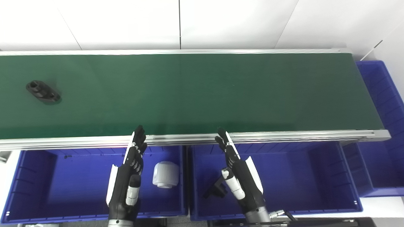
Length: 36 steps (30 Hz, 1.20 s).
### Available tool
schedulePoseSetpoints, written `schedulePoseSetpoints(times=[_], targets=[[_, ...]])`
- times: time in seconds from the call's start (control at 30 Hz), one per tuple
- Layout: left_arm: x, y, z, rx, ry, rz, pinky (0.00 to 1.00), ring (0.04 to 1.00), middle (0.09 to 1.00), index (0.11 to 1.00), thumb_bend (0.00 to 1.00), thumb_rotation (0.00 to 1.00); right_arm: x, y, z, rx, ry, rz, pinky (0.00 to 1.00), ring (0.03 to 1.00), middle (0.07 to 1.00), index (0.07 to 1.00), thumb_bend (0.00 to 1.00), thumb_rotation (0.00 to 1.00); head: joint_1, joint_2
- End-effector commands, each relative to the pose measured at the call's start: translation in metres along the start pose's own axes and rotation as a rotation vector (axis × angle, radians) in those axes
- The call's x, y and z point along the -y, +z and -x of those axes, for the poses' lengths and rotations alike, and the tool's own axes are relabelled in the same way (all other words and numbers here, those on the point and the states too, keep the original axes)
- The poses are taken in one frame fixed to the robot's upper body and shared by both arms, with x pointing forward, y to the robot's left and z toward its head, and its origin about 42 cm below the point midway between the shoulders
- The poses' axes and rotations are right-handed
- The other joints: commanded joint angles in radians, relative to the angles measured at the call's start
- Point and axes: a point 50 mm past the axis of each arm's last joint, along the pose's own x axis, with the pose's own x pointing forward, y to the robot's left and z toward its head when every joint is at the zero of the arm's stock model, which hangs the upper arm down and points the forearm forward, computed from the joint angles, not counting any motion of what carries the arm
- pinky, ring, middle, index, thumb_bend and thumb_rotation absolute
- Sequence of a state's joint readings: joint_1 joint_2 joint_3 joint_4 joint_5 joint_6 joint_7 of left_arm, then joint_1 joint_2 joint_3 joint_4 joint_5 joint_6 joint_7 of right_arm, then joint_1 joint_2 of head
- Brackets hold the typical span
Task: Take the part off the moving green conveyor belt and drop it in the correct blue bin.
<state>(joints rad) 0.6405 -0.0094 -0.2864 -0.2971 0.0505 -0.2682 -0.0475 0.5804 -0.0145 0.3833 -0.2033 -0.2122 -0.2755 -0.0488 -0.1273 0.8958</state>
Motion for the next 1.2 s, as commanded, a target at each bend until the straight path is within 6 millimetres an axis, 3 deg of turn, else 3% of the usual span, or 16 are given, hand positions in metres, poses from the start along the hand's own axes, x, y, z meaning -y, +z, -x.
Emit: schedulePoseSetpoints(times=[0.0,0.9,1.17], targets=[[0.0004,0.0062,0.0031,0.048,0.001,-0.007,1.00,1.000,1.000,1.000,0.86,0.97,-0.0022,0.0066,0.0007,0.051,-0.007,-0.014,0.98,0.969,1.000,1.000,0.79,1.00,0.000,-0.004],[0.0009,0.0074,0.0031,0.051,-0.035,-0.032,1.00,1.000,1.000,1.000,0.86,0.96,-0.0018,0.0073,0.0007,0.049,0.004,-0.012,0.98,0.967,1.000,1.000,0.80,1.00,0.010,0.004],[0.0024,0.0052,0.0022,0.044,-0.039,-0.030,1.00,1.000,1.000,1.000,0.87,0.93,-0.0003,0.0056,0.0013,0.050,0.021,-0.001,1.00,0.993,1.000,1.000,0.82,1.00,0.034,-0.021]])
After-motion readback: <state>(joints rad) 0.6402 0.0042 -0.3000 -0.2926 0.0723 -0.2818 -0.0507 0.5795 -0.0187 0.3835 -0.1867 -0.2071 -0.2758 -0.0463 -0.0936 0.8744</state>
